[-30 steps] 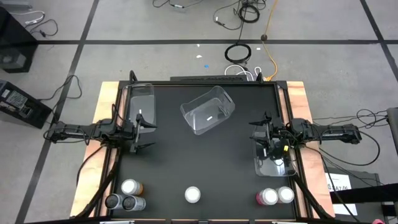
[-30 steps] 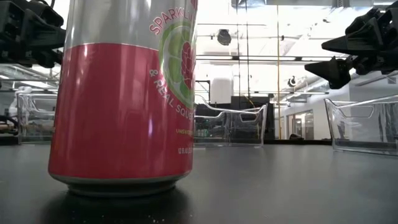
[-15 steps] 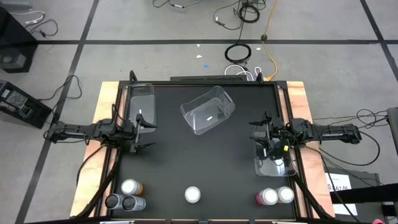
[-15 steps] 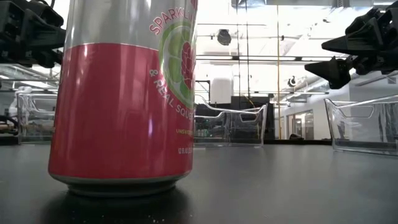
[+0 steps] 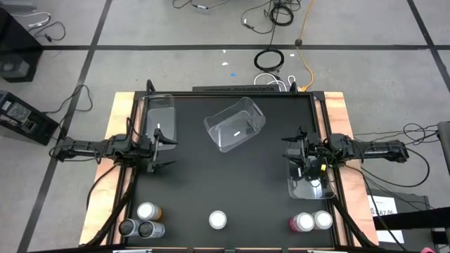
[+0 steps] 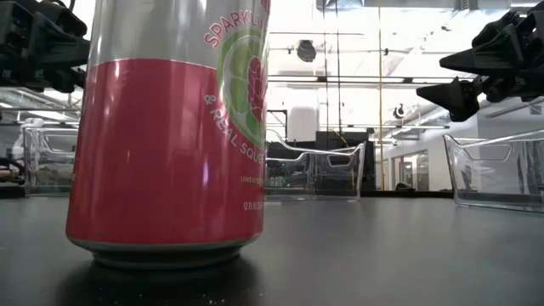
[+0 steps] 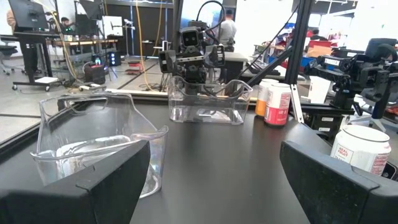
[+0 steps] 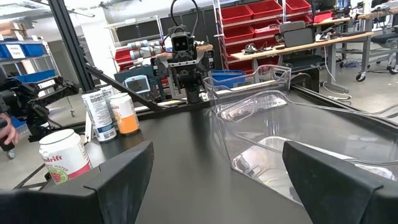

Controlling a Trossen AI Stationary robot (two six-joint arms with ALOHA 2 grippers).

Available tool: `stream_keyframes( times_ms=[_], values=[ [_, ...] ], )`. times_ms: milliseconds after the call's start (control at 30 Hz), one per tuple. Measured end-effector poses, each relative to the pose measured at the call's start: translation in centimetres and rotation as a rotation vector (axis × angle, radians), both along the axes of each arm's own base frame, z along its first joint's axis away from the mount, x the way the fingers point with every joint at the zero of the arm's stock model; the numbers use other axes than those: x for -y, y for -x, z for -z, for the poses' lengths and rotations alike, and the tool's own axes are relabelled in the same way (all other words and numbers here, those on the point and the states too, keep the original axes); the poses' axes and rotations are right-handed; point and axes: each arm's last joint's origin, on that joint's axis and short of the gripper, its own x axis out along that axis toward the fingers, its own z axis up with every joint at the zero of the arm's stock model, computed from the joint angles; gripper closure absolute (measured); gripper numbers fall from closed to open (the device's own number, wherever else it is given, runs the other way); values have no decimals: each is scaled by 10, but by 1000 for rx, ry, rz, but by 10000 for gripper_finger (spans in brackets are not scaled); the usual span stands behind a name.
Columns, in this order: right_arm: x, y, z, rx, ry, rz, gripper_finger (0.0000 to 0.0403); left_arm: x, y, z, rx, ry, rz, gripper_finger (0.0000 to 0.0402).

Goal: Sort soda cans

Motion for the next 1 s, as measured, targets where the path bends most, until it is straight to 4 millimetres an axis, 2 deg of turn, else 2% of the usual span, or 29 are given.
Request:
stream_keyframes(
  times_ms=[500, 1000],
  values=[
    [0, 0, 0, 0, 0, 0, 53, 0, 0, 0, -1, 0, -3, 33],
    [0, 0, 0, 0, 0, 0, 53, -3, 0, 0, 3, 2, -117, 33]
  ],
)
